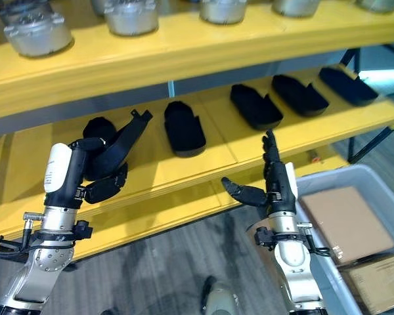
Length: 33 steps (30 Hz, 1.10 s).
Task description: Move parts from the plastic box to the shelf.
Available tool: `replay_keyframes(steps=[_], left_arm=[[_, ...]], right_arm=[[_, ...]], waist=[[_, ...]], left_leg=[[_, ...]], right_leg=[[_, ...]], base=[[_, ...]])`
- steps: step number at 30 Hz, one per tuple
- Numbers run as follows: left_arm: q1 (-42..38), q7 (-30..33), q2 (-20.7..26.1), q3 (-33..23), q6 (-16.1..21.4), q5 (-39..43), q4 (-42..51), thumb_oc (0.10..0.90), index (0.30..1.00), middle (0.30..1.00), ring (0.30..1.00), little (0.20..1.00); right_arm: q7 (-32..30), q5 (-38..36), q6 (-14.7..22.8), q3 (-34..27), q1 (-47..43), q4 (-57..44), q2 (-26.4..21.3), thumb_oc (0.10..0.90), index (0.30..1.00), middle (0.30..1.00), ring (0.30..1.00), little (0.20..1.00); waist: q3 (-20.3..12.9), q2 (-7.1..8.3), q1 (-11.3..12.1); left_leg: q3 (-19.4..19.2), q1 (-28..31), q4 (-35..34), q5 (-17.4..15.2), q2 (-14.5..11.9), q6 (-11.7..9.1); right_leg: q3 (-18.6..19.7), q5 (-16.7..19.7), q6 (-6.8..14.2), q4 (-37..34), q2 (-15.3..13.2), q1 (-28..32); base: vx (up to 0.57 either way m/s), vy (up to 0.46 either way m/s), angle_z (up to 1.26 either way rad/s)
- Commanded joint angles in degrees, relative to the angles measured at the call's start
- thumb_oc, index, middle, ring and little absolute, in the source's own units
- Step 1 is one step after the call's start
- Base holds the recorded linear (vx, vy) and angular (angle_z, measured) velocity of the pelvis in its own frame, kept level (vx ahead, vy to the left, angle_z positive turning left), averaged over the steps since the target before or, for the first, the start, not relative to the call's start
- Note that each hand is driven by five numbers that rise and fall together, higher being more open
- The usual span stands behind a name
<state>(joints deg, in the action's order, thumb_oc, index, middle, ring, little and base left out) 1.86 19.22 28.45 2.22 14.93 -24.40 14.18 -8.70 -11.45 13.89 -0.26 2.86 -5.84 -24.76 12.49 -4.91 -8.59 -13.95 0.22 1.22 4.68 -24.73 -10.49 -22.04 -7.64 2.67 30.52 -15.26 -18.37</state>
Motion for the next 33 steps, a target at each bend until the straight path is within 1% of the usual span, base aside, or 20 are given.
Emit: replay_keyframes(steps=[1, 2, 3, 5, 7, 8, 9, 10, 11, 12, 13, 14, 18, 19, 22, 25, 28, 30, 31, 33], left_arm=[[-3.5, 4.3, 2.5, -6.7, 3.9, 1.5, 9.6, 0.400, 0.300, 0.300, 0.300, 0.300], [-3.8, 4.3, 2.7, -6.7, 3.8, 1.4, 9.6, 0.400, 0.300, 0.300, 0.300, 0.300], [-4.5, 4.5, 3.1, -6.1, 3.7, 1.3, 9.6, 0.400, 0.300, 0.300, 0.300, 0.300], [-4.9, 4.6, 3.6, -5.5, 3.7, 1.1, 9.4, 0.400, 0.300, 0.300, 0.300, 0.300], [-5.5, 4.5, 3.9, -5.5, 3.6, 1.0, 9.4, 0.400, 0.300, 0.300, 0.300, 0.300], [-5.7, 4.4, 4.1, -5.6, 3.4, 0.8, 9.4, 0.400, 0.300, 0.300, 0.300, 0.300], [-5.7, 4.4, 4.1, -5.5, 3.3, 0.8, 9.4, 0.400, 0.300, 0.300, 0.300, 0.300], [-5.9, 4.5, 4.4, -5.7, 3.3, 0.4, 9.5, 0.400, 0.300, 0.300, 0.300, 0.300], [-6.1, 4.8, 4.8, -5.7, 3.3, 0.1, 9.7, 0.400, 0.300, 0.300, 0.300, 0.300], [-5.2, 5.3, 5.1, -6.6, 3.0, -0.5, 9.9, 0.400, 0.300, 0.300, 0.300, 0.300], [-4.8, 5.4, 5.3, -7.1, 3.0, -0.6, 10.2, 0.400, 0.300, 0.300, 0.300, 0.300], [-4.1, 5.8, 5.8, -8.3, 2.8, -1.1, 10.7, 0.400, 0.300, 0.300, 0.300, 0.300], [-4.1, 7.8, 6.5, -9.0, 1.5, -2.1, 8.0, 0.400, 0.300, 0.300, 0.300, 0.300], [-4.1, 7.8, 6.5, -8.9, 1.5, -2.1, 8.0, 0.400, 0.300, 0.300, 0.300, 0.300], [-4.1, 9.4, 7.8, -9.9, -0.2, -4.7, 4.7, 0.400, 0.300, 0.300, 0.300, 0.300], [-3.9, 10.5, 8.8, -10.9, -1.5, -6.3, 1.5, 0.400, 0.300, 0.300, 0.300, 0.300], [-5.1, 11.1, 10.0, -11.0, -3.9, -8.0, -4.0, 0.400, 0.300, 0.300, 0.300, 0.300], [-5.6, 11.3, 10.1, -10.8, -4.2, -8.5, -5.7, 0.400, 0.300, 0.300, 0.300, 0.300], [-6.7, 11.7, 10.4, -10.5, -5.7, -9.0, -8.9, 0.400, 0.300, 0.300, 0.300, 0.300], [-8.7, 12.2, 10.9, -9.7, -6.6, -9.8, -11.4, 0.400, 0.300, 0.300, 0.300, 0.300]], right_arm=[[-1.5, 4.1, 6.4, 0.6, -3.1, -8.7, 0.3, 0.900, 1.000, 1.000, 1.000, 1.000], [-1.1, 3.3, 6.5, 0.3, -2.3, -8.9, 0.8, 0.900, 1.000, 1.000, 1.000, 1.000], [-0.7, 2.3, 6.5, -0.1, -0.8, -8.8, 1.6, 0.900, 1.000, 1.000, 1.000, 1.000], [-0.9, 3.3, 6.0, -0.3, -0.2, -8.5, 1.9, 0.900, 1.000, 1.000, 1.000, 1.000], [-0.6, 4.0, 5.7, -0.6, 0.8, -8.8, 2.4, 0.900, 1.000, 1.000, 1.000, 1.000], [-0.2, 3.9, 5.5, -1.1, 1.7, -8.9, 2.8, 0.900, 1.000, 1.000, 1.000, 1.000], [-0.2, 3.9, 5.4, -1.2, 1.7, -9.0, 2.8, 0.900, 1.000, 1.000, 1.000, 1.000], [0.0, 4.2, 5.3, -1.5, 2.2, -9.0, 3.0, 0.900, 1.000, 1.000, 1.000, 1.000], [0.0, 4.3, 5.1, -1.8, 2.4, -9.0, 3.3, 0.900, 1.000, 1.000, 1.000, 1.000], [0.4, 4.5, 4.7, -2.1, 3.1, -8.6, 4.1, 0.900, 1.000, 1.000, 1.000, 1.000], [0.5, 4.3, 4.6, -2.1, 3.3, -8.5, 4.5, 0.900, 1.000, 1.000, 1.000, 1.000], [0.8, 3.9, 4.2, -2.5, 3.6, -8.2, 5.1, 0.900, 1.000, 1.000, 1.000, 1.000], [1.9, 0.5, 4.1, -3.3, 4.4, -7.7, 5.7, 0.900, 1.000, 1.000, 1.000, 1.000], [1.9, 0.4, 4.2, -3.3, 4.4, -7.7, 5.7, 0.900, 1.000, 1.000, 1.000, 1.000], [1.9, -0.5, 4.0, -4.6, 4.7, -7.6, 5.8, 0.900, 1.000, 1.000, 1.000, 1.000], [1.9, -0.6, 4.1, -5.5, 4.8, -7.5, 5.9, 0.900, 1.000, 1.000, 1.000, 1.000], [2.2, -1.3, 4.1, -5.6, 4.7, -7.1, 6.0, 0.900, 1.000, 1.000, 1.000, 1.000], [2.3, -1.6, 4.1, -5.6, 4.6, -7.0, 6.1, 0.900, 1.000, 1.000, 1.000, 1.000], [2.5, -2.0, 4.0, -5.1, 4.3, -6.8, 6.2, 0.900, 1.000, 1.000, 1.000, 1.000], [2.6, -2.1, 4.0, -4.7, 3.9, -6.7, 5.8, 0.900, 1.000, 1.000, 1.000, 1.000]], waist=[[-6.4, 2.36, 2.3], [-6.8, 2.35, 2.1], [-6.8, 2.77, 2.1], [-6.8, 3.64, 2.1], [-6.8, 4.21, 2.4], [-6.8, 4.79, 2.5], [-6.8, 4.87, 2.5], [-6.7, 5.37, 2.5], [-6.7, 5.95, 2.5], [-7.2, 7.11, 2.9], [-7.2, 7.75, 3.1], [-7.5, 9.16, 3.6], [-7.0, 11.13, 4.4], [-7.0, 11.12, 4.4], [-6.0, 11.93, 4.9], [-5.3, 12.39, 5.1], [-5.0, 12.60, 5.2], [-4.9, 12.68, 5.1], [-4.6, 12.67, 5.0], [-4.3, 12.67, 4.8]], left_leg=[[3.0, 2.3, -6.2, 9.6, 0.6, -0.6], [2.9, 2.5, -6.2, 8.0, 0.9, -0.8], [2.2, 2.5, -6.1, 5.9, 1.9, 0.0], [3.1, 3.4, -5.8, 2.7, 4.5, 1.4], [3.7, 3.9, -5.0, 0.5, 6.6, 2.3], [4.0, 3.9, -3.7, -1.2, 7.6, 2.7], [4.1, 3.6, -3.5, -1.1, 7.7, 2.9], [4.4, 3.7, -1.9, -2.8, 8.6, 3.1], [4.9, 3.2, -0.4, -4.1, 9.7, 3.8], [4.9, 3.2, 2.3, -6.9, 11.7, 4.8], [5.0, 3.1, 3.8, -8.0, 12.2, 5.2], [5.1, 3.0, 6.5, -10.0, 12.9, 5.7], [5.2, 1.5, 11.5, -12.0, 12.4, 5.9], [5.2, 1.3, 11.8, -12.2, 12.4, 5.9], [5.4, 0.0, 13.9, -12.8, 11.8, 5.7], [5.7, -1.2, 15.4, -13.1, 11.4, 5.5], [6.1, -2.4, 16.4, -13.2, 11.2, 5.2], [6.3, -2.8, 16.8, -13.2, 11.1, 5.1], [6.3, -3.3, 17.2, -13.3, 11.1, 5.0], [6.5, -4.0, 18.1, -13.4, 11.1, 4.8]], right_leg=[[2.7, 0.9, 3.7, -5.0, -0.6, 5.1], [3.0, 0.5, 4.3, -4.7, -1.2, 5.7], [1.8, 1.0, 4.6, -4.2, -2.9, 6.2], [2.4, 1.7, 5.8, -5.1, -4.4, 8.0], [2.4, 2.4, 6.9, -6.4, -5.9, 10.0], [2.0, 2.6, 7.4, -6.9, -6.8, 11.3], [1.9, 3.0, 7.4, -7.2, -6.9, 11.4], [1.9, 3.1, 7.9, -7.4, -7.7, 12.3], [2.0, 4.2, 8.5, -8.3, -8.5, 13.0], [2.5, 5.5, 9.6, -9.3, -9.7, 14.4], [2.5, 5.9, 10.0, -9.4, -10.3, 14.9], [2.9, 6.9, 10.8, -9.1, -11.0, 15.8], [2.9, 7.5, 11.0, -8.4, -10.6, 17.2], [2.9, 7.5, 11.0, -8.3, -10.6, 17.2], [2.4, 7.7, 11.0, -7.7, -10.3, 17.3], [2.3, 7.5, 10.9, -6.9, -10.2, 17.1], [2.1, 6.8, 10.6, -6.4, -9.9, 16.8], [2.0, 6.5, 10.5, -6.3, -9.8, 16.7], [2.0, 5.9, 10.3, -6.0, -9.6, 16.4], [2.1, 5.5, 10.1, -5.5, -9.6, 15.9]], base=[[0.08, 0.190, 0.12], [0.05, 0.196, -0.03], [0.07, 0.216, 0.05], [0.03, 0.231, 0.41], [0.05, 0.240, 0.24], [0.03, 0.164, 0.06], [0.03, 0.148, 0.17], [0.01, 0.161, 0.28], [0.05, 0.343, 0.25], [0.04, 0.321, 0.17], [0.10, 0.342, 0.06], [0.07, 0.183, 0.03], [0.07, 0.091, -0.07], [0.01, 0.035, 0.05], [0.01, 0.045, 0.15], [-0.01, 0.007, 0.14], [0.00, 0.000, 0.02], [0.00, 0.002, 0.04], [0.00, 0.000, 0.00], [-0.03, 0.003, 0.03]])
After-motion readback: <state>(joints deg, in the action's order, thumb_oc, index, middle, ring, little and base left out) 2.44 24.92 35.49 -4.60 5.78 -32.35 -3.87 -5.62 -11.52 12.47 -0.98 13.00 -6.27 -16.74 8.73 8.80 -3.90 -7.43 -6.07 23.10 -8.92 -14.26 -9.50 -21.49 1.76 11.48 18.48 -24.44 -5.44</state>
